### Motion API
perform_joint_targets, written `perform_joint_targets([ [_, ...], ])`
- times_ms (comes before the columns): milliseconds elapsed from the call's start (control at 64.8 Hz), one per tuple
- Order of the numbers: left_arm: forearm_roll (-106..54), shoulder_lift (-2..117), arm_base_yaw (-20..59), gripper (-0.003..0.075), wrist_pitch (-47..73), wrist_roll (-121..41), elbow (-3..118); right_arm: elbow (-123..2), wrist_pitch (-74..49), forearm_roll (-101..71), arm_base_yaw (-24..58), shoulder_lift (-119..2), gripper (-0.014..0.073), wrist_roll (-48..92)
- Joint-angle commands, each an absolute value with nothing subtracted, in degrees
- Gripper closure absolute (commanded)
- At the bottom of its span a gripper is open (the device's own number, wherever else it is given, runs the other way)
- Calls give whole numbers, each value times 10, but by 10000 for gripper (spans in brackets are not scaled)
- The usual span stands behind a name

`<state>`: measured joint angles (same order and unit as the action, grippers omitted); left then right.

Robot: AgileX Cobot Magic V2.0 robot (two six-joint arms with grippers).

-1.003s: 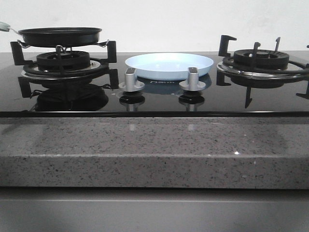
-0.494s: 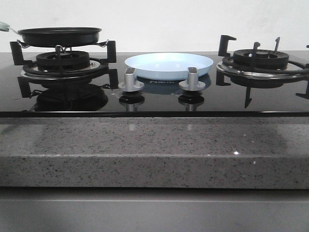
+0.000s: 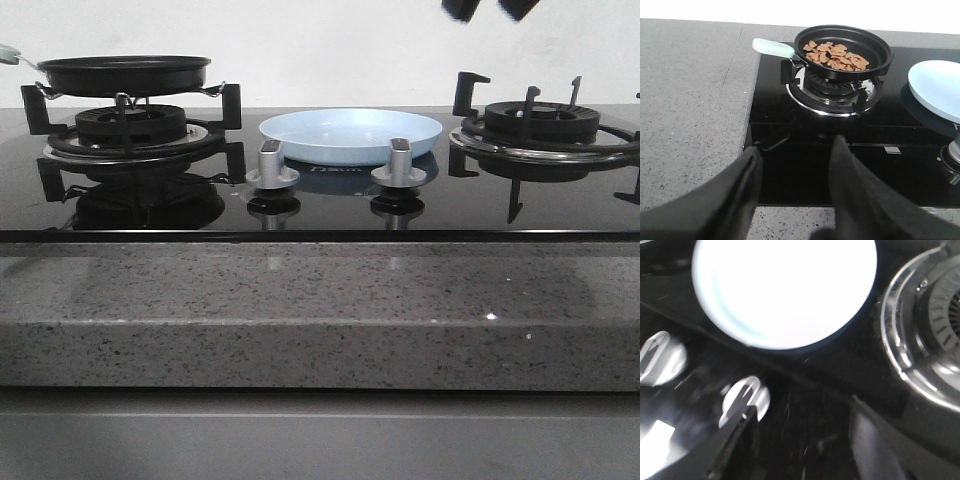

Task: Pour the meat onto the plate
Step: 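Lower the right gripper to the rim of the light blue plate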

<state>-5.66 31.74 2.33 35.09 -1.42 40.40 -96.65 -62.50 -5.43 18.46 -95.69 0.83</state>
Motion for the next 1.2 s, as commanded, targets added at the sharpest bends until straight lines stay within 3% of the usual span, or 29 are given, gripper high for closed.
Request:
perform_joint_targets([
  [0,-64,324,22,410,302,-12,423,-1047,-652,-63,166,-994,161,-4],
  [278,-64,324,22,410,302,-12,423,-1175,-694,-115,132,-1112,161,-5],
  [1019,-64,324,22,410,302,-12,423,-1186,-595,-148,119,-1191,161,-6],
  [1111,-64,324,22,410,302,-12,423,-1186,-585,-149,119,-1191,183,-6],
  [1188,-64,324,22,410,302,-12,423,-1186,-579,-151,119,-1193,260,-6],
])
